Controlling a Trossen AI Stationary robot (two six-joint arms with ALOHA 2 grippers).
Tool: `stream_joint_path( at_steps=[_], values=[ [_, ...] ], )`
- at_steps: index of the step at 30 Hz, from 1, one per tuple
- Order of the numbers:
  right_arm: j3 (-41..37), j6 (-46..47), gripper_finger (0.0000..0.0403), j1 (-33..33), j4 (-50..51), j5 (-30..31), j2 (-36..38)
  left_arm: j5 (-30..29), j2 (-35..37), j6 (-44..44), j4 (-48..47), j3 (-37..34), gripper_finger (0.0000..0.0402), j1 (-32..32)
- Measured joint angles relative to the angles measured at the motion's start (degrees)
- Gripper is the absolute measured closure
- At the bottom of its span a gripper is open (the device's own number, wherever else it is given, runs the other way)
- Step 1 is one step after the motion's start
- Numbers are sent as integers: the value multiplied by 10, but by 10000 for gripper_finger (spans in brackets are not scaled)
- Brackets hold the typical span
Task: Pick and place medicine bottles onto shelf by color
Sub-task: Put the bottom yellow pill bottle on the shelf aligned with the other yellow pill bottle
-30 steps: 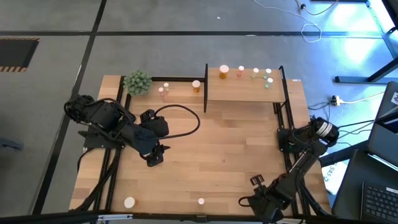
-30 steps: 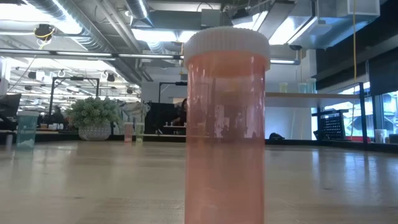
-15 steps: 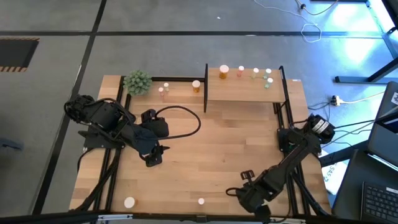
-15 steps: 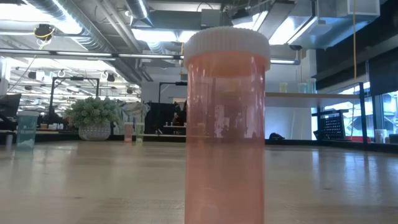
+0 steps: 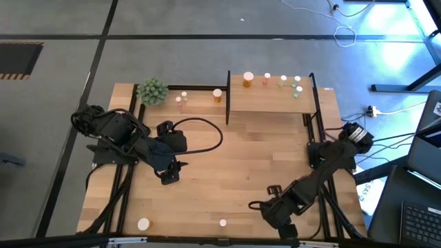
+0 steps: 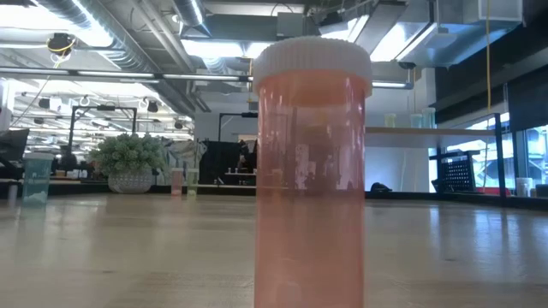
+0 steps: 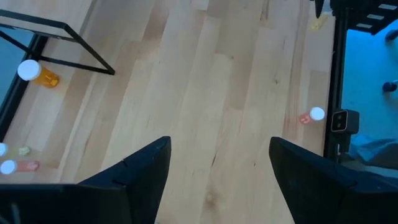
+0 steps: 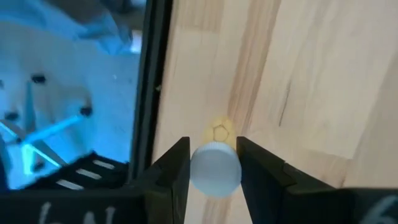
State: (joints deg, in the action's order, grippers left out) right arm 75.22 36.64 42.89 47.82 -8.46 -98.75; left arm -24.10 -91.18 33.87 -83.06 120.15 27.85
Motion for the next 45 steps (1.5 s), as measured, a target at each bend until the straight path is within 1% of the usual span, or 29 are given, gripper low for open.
stream_joint_path(
  at_steps=[7,11,16,21,24,29,34,38,42,45],
  values=[
    [0,106,283,-35,3,51,72,0,0,-1,0,0,133,0],
    [0,204,283,-65,7,98,118,0,0,-28,0,0,133,0],
    [0,272,283,-107,20,164,171,0,0,-60,0,0,133,0],
    [0,276,283,-149,30,226,219,0,0,-79,0,0,133,-1],
    [0,276,283,-175,61,256,246,-1,0,-92,0,0,133,-3],
    [5,275,283,-227,128,263,282,-1,0,-97,0,0,133,-19],
    [76,258,283,-273,279,266,280,0,0,-105,2,0,133,-50],
    [148,243,283,-314,368,287,268,-1,0,-105,7,0,133,-85],
    [219,231,283,-371,425,315,258,-1,0,-118,35,0,133,-124],
    [249,213,283,-429,421,307,256,4,0,-171,86,0,133,-154]
  ],
)
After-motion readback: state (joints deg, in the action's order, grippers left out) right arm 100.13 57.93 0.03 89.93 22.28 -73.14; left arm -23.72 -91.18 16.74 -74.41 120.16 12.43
